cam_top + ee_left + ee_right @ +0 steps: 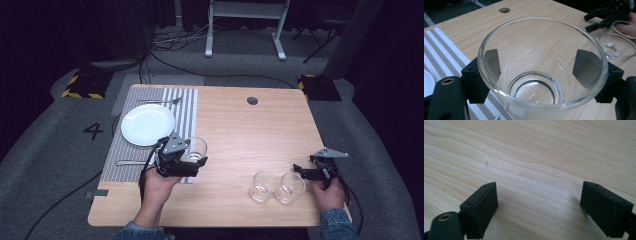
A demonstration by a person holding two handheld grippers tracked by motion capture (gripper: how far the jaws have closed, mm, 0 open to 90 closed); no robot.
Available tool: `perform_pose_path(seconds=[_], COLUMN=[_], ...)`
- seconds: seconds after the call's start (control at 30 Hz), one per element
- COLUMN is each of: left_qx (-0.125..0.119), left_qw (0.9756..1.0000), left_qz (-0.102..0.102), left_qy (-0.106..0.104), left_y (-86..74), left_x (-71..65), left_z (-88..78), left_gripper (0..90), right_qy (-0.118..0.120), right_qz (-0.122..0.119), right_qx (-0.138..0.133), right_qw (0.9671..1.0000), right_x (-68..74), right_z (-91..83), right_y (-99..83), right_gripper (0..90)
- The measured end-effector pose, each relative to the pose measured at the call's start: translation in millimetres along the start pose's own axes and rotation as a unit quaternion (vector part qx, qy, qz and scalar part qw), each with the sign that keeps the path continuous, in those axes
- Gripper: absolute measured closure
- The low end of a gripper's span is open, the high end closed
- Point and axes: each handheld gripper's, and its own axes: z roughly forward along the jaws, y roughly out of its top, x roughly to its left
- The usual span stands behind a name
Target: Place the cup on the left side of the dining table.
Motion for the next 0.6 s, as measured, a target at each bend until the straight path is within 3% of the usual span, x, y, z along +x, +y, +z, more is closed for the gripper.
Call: perform_pose_path(seconds=[0.23, 0.43, 0.53, 0.6], left_qx=[-0.004, -0.019, -0.015, -0.019], left_qw=[0.9997, 0.9988, 0.9977, 0.9973], left_qz=[-0.002, -0.019, -0.016, -0.021], left_qy=[0.024, 0.040, 0.063, 0.067], left_y=[3.6, 4.9, 6.3, 6.2], left_x=[11.7, 25.1, 32.0, 37.5], left_z=[-3.0, -11.1, -13.3, -14.9], left_gripper=[19.4, 19.3, 19.3, 19.3], right_qy=[0.000, 0.000, 0.000, 0.000], right_qz=[0.000, 0.000, 0.000, 0.000], right_qx=[0.000, 0.000, 0.000, 0.000], right_qw=[1.0000, 1.0000, 1.0000, 1.0000], right_x=[0.0, 0.0, 0.0, 0.0], right_z=[0.0, 0.0, 0.0, 0.0], right_y=[0.0, 0.0, 0.0, 0.0], right_gripper=[14.6, 14.6, 14.6, 14.6])
